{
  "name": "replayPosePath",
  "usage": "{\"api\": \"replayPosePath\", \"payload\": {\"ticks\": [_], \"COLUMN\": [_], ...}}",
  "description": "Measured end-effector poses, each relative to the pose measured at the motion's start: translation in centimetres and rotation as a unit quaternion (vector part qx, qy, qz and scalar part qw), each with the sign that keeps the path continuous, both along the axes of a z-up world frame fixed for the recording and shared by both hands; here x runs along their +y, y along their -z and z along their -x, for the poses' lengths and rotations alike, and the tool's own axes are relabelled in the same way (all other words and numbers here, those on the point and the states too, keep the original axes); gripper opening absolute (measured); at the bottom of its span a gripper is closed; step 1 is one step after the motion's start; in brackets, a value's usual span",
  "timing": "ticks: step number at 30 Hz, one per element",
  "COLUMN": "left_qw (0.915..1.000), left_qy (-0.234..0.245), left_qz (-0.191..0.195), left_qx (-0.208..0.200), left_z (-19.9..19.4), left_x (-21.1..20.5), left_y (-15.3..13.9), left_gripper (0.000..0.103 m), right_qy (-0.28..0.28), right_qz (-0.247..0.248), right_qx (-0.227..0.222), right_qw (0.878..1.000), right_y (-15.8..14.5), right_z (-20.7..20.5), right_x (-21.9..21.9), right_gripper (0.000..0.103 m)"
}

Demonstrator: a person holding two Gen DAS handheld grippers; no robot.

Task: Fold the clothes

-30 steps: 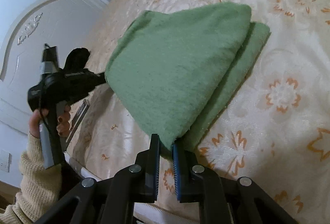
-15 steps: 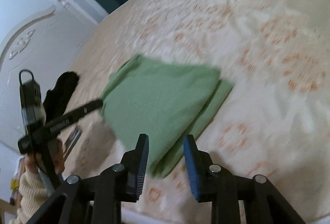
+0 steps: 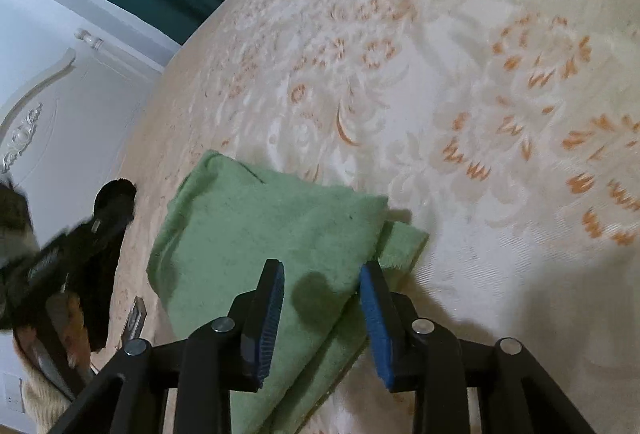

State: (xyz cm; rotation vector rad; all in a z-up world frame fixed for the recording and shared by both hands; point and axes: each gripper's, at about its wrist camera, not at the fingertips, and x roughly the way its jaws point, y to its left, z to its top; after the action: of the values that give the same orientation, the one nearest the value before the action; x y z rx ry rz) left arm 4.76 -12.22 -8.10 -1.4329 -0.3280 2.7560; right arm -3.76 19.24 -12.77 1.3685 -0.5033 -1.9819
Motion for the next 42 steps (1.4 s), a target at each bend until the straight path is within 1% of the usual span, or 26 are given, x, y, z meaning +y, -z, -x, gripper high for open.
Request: {"api": "replayPosePath", "payload": {"ticks": [1, 2, 3, 4, 5, 6, 8, 10, 14, 16, 17, 20, 23, 24, 26, 28, 29, 30, 31, 32, 35, 38, 39, 42], "left_qw": [0.9999, 0.9998, 0.9997, 0.9995, 0.9991, 0.9983, 0.9964, 0.9948, 0.9926, 0.9918, 0.9914, 0.9899, 0.9895, 0.9894, 0.9878, 0.9871, 0.9875, 0.9882, 0.9889, 0.9895, 0.9884, 0.9905, 0.9904, 0.9894], "left_qy": [0.005, 0.008, 0.01, 0.01, 0.009, 0.008, 0.006, 0.006, 0.003, -0.001, -0.006, -0.022, -0.021, -0.022, -0.025, -0.025, -0.023, -0.024, -0.027, -0.029, -0.057, -0.07, -0.07, -0.075], "left_qz": [0.004, 0.006, 0.008, -0.006, -0.024, -0.04, -0.062, -0.077, -0.091, -0.093, -0.09, -0.091, -0.096, -0.096, -0.11, -0.116, -0.113, -0.108, -0.102, -0.097, -0.106, -0.087, -0.089, -0.09], "left_qx": [-0.01, -0.017, -0.022, -0.028, -0.035, -0.042, -0.057, -0.067, -0.08, -0.088, -0.094, -0.106, -0.106, -0.107, -0.108, -0.108, -0.108, -0.106, -0.105, -0.103, -0.093, -0.081, -0.079, -0.086], "left_z": [1.0, 1.7, 2.4, 3.1, 3.5, 3.8, 4.3, 4.5, 4.5, 4.7, 4.8, 4.9, 4.7, 4.8, 4.9, 5.0, 5.1, 5.1, 5.1, 5.2, 5.1, 4.9, 4.9, 5.1], "left_x": [0.3, 0.5, 0.7, 0.6, 0.6, 0.5, 0.5, 0.5, 0.5, 0.6, 0.5, 0.0, -0.3, -0.3, -0.4, -0.3, -0.1, 0.0, 0.0, 0.1, -1.1, -1.9, -2.1, -2.7], "left_y": [0.5, 1.0, 1.3, 1.7, 2.1, 2.4, 2.9, 3.2, 2.6, 2.4, 2.4, 2.4, 2.3, 2.4, 2.5, 2.5, 2.5, 2.4, 2.3, 2.3, 1.8, 1.3, 1.3, 1.7], "left_gripper": [0.057, 0.052, 0.045, 0.043, 0.038, 0.029, 0.02, 0.019, 0.017, 0.011, 0.006, 0.005, 0.004, 0.004, 0.004, 0.004, 0.004, 0.004, 0.004, 0.004, 0.004, 0.004, 0.004, 0.004], "right_qy": [-0.001, 0.0, 0.001, 0.0, 0.001, 0.003, 0.006, 0.01, 0.02, 0.022, 0.023, 0.027, 0.047, 0.049, 0.047, 0.045, 0.044, 0.043, 0.042, 0.043, 0.054, 0.065, 0.069, 0.081], "right_qz": [0.004, 0.008, 0.016, 0.029, 0.038, 0.047, 0.058, 0.072, 0.101, 0.102, 0.102, 0.102, 0.079, 0.077, 0.077, 0.075, 0.072, 0.069, 0.067, 0.067, 0.079, 0.088, 0.09, 0.087], "right_qx": [-0.004, -0.009, -0.016, -0.025, -0.031, -0.034, -0.032, -0.028, -0.031, -0.031, -0.032, -0.044, -0.054, -0.054, -0.051, -0.047, -0.043, -0.039, -0.037, -0.033, -0.006, 0.02, 0.023, 0.002], "right_qw": [1.0, 1.0, 1.0, 0.999, 0.999, 0.998, 0.998, 0.997, 0.994, 0.994, 0.994, 0.993, 0.994, 0.994, 0.995, 0.995, 0.996, 0.996, 0.996, 0.996, 0.995, 0.994, 0.993, 0.993], "right_y": [0.3, 0.6, 1.0, 1.4, 1.6, 1.7, 1.5, 1.3, 1.1, 1.1, 1.2, 1.6, 2.1, 2.1, 2.1, 2.1, 2.0, 2.0, 2.0, 1.9, 0.9, -0.2, -0.5, 0.2], "right_z": [0.1, 0.1, 0.2, 0.3, 0.4, 0.5, 0.7, 0.9, 1.3, 1.3, 1.4, 1.8, 2.2, 2.3, 2.4, 2.5, 2.5, 2.4, 2.4, 2.2, 1.6, 1.0, 0.8, 0.8], "right_x": [-0.1, -0.1, -0.1, -0.1, -0.1, -0.1, -0.1, -0.1, -0.2, -0.3, -0.4, -0.4, 0.1, 0.2, 0.1, -0.1, -0.3, -0.4, -0.4, -0.3, 0.5, 1.3, 1.6, 2.0], "right_gripper": [0.033, 0.033, 0.033, 0.033, 0.033, 0.033, 0.033, 0.033, 0.033, 0.033, 0.033, 0.035, 0.038, 0.038, 0.038, 0.038, 0.038, 0.032, 0.025, 0.008, 0.007, 0.006, 0.006, 0.006]}}
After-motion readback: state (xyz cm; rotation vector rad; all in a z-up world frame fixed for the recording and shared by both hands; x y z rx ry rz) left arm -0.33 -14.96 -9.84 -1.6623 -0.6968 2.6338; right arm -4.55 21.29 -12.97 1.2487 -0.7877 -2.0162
